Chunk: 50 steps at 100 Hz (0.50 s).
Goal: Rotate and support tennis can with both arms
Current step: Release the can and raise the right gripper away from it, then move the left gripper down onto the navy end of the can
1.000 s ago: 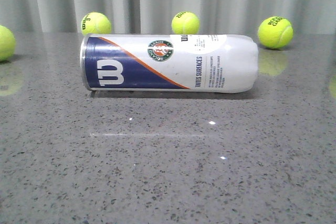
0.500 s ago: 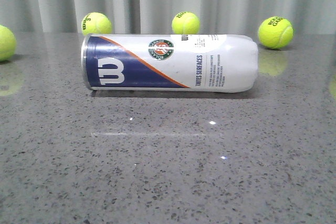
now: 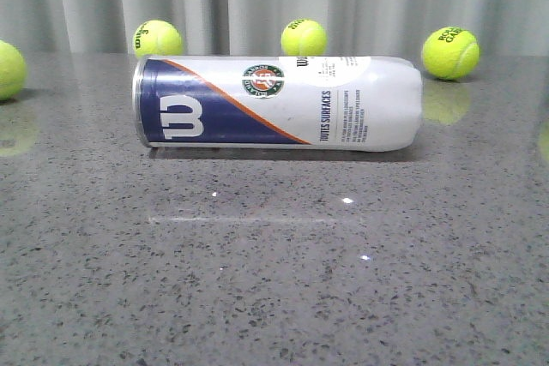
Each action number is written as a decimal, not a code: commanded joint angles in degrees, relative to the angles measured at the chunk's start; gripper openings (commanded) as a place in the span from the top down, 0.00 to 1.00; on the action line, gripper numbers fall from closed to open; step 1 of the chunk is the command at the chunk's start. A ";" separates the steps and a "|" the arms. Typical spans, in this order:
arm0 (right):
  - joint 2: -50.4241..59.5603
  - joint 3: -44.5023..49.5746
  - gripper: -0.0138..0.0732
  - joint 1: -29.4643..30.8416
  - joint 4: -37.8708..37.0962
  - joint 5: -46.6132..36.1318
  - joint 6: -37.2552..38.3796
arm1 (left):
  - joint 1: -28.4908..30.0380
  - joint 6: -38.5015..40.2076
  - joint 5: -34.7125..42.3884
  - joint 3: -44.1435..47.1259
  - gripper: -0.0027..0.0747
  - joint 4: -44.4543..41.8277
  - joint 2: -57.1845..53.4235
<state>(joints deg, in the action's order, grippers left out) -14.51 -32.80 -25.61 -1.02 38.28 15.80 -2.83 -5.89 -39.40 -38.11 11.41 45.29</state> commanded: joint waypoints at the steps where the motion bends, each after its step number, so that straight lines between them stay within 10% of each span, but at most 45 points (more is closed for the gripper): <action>1: -0.68 -1.41 0.92 0.41 -0.63 -4.48 0.00 | -0.26 0.11 0.78 -4.85 0.24 6.12 4.45; 50: -0.67 -1.41 0.92 0.41 -0.63 -4.59 0.00 | -1.57 -22.64 -13.20 -20.31 0.24 43.55 28.92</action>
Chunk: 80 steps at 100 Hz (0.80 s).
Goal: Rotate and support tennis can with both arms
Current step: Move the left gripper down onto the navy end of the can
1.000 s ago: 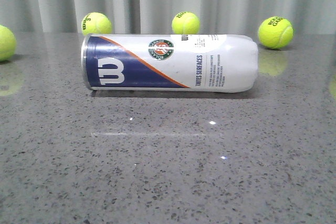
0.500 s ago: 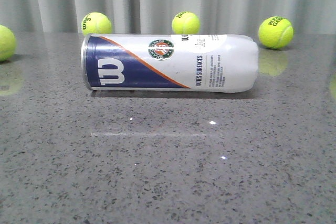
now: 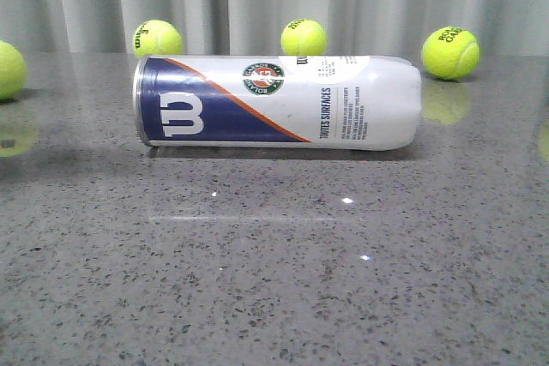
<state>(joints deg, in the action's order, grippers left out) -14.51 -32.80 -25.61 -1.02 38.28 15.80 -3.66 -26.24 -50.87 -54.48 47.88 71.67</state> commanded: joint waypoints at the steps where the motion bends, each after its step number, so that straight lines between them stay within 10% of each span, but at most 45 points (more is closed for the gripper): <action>1: -0.67 -1.41 0.92 0.41 -0.63 -4.59 0.00 | -0.71 -2.44 -1.74 -4.27 0.24 7.60 3.16; 56: -0.67 -1.41 0.92 0.41 -0.63 -4.59 0.00 | -11.01 -9.37 -2.33 -9.91 0.25 21.44 19.54; 80: -0.67 -1.41 0.92 0.41 -0.63 -4.64 0.00 | -11.13 -11.90 -2.87 -9.94 0.71 23.98 20.95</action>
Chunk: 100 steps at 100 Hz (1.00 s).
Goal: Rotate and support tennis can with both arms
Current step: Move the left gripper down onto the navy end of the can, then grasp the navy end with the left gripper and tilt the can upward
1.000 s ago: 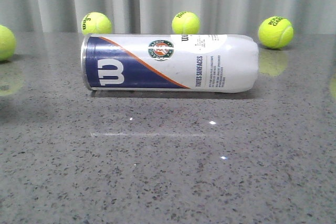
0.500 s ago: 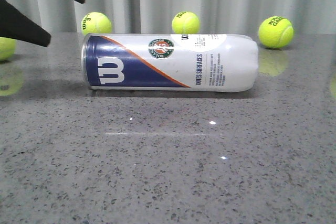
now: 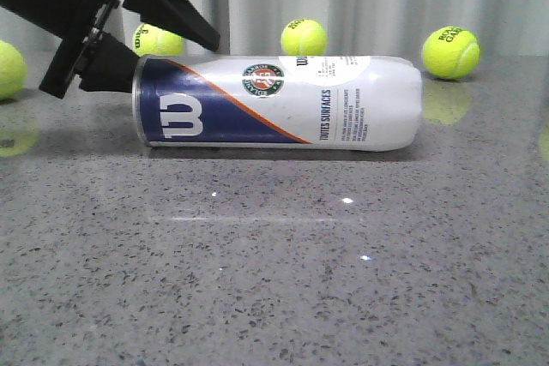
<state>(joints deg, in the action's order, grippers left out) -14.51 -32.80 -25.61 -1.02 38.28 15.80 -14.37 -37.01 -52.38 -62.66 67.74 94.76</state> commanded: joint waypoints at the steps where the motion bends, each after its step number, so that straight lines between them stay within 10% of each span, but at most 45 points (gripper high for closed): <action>1: -0.67 -1.41 0.92 0.41 -0.63 -4.64 0.00 | -0.43 -1.36 -1.36 -1.76 0.73 4.12 -2.14; 11: -0.67 -1.41 0.92 0.41 -0.63 -4.64 0.00 | -0.43 -1.47 -1.36 -1.76 0.99 4.12 -2.14; 64: -0.67 -1.41 0.92 0.41 -0.63 -4.64 0.00 | -0.43 -9.10 -2.32 -1.76 0.99 12.04 -6.70; 100: -0.67 -1.41 0.92 0.41 -0.63 -4.64 0.00 | -0.43 -4.31 -0.42 -8.29 0.99 -1.08 -17.03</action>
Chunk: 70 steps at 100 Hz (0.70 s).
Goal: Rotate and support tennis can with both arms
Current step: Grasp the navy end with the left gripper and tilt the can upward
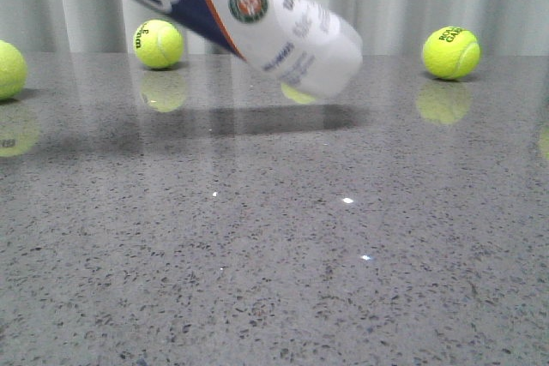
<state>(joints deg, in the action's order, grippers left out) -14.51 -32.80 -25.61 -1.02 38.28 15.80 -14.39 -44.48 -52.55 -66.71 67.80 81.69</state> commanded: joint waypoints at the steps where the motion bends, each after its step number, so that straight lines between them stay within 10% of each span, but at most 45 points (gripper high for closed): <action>1: -0.67 -1.41 0.92 0.41 -0.63 -4.64 0.00 | -0.41 3.61 -0.25 -4.76 0.99 -1.67 -4.18; 70: -0.67 -1.41 0.92 0.41 -0.63 -4.64 0.00 | -13.99 39.07 -15.52 -23.73 0.99 -52.97 -4.88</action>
<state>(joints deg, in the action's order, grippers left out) -14.51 -32.80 -25.61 -1.02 38.28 15.80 -25.95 -8.65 -67.87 -88.15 17.79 78.72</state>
